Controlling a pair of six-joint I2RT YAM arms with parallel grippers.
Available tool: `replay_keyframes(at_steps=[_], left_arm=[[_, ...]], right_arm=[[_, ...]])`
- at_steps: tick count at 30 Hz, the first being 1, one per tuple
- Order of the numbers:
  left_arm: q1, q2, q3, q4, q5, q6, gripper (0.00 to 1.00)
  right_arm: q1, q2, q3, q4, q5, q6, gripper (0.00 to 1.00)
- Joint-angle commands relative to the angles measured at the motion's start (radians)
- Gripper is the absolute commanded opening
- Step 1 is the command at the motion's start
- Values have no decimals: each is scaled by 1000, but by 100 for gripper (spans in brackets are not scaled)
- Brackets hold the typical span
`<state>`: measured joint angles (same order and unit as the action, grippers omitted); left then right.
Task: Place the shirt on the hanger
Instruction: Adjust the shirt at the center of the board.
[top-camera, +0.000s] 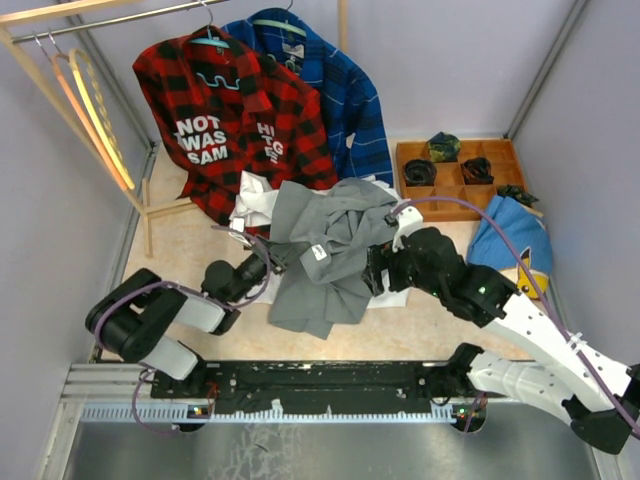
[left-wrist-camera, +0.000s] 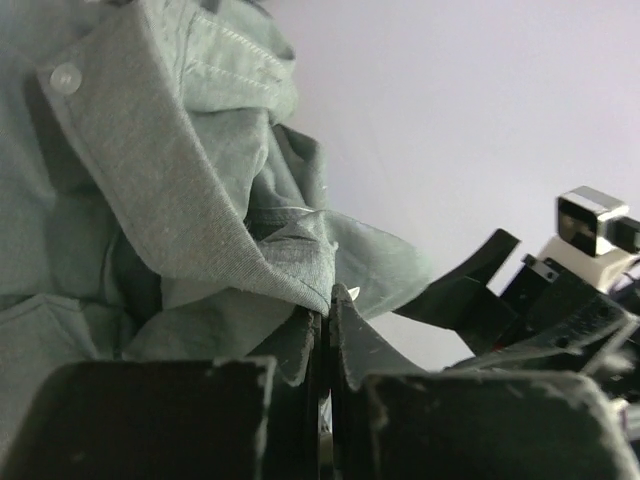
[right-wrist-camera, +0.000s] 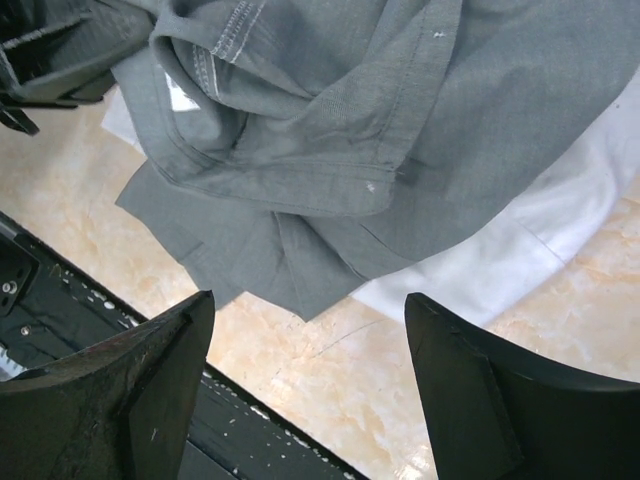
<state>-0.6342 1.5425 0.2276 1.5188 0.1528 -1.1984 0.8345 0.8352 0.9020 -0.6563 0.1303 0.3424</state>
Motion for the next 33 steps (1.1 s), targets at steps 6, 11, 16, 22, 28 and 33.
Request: replay_keyframes(at_steps=[6, 11, 16, 22, 28, 33], left_arm=[[124, -429, 401, -1202, 245, 368, 0], [137, -458, 753, -1760, 84, 690, 0], [137, -222, 1261, -2246, 48, 971, 0], [86, 0, 1761, -2591, -38, 1183, 0], [8, 113, 1765, -2704, -416, 1303, 0], [-42, 128, 1742, -2699, -707, 1375, 0]], right_arm=[[-6, -101, 49, -22, 96, -6, 78], [-6, -121, 66, -28, 128, -11, 78], [-6, -125, 87, -35, 143, -18, 78], [-6, -132, 93, -32, 146, -15, 78], [-5, -145, 112, -48, 170, -2, 79], [-6, -142, 109, -51, 172, -2, 79]])
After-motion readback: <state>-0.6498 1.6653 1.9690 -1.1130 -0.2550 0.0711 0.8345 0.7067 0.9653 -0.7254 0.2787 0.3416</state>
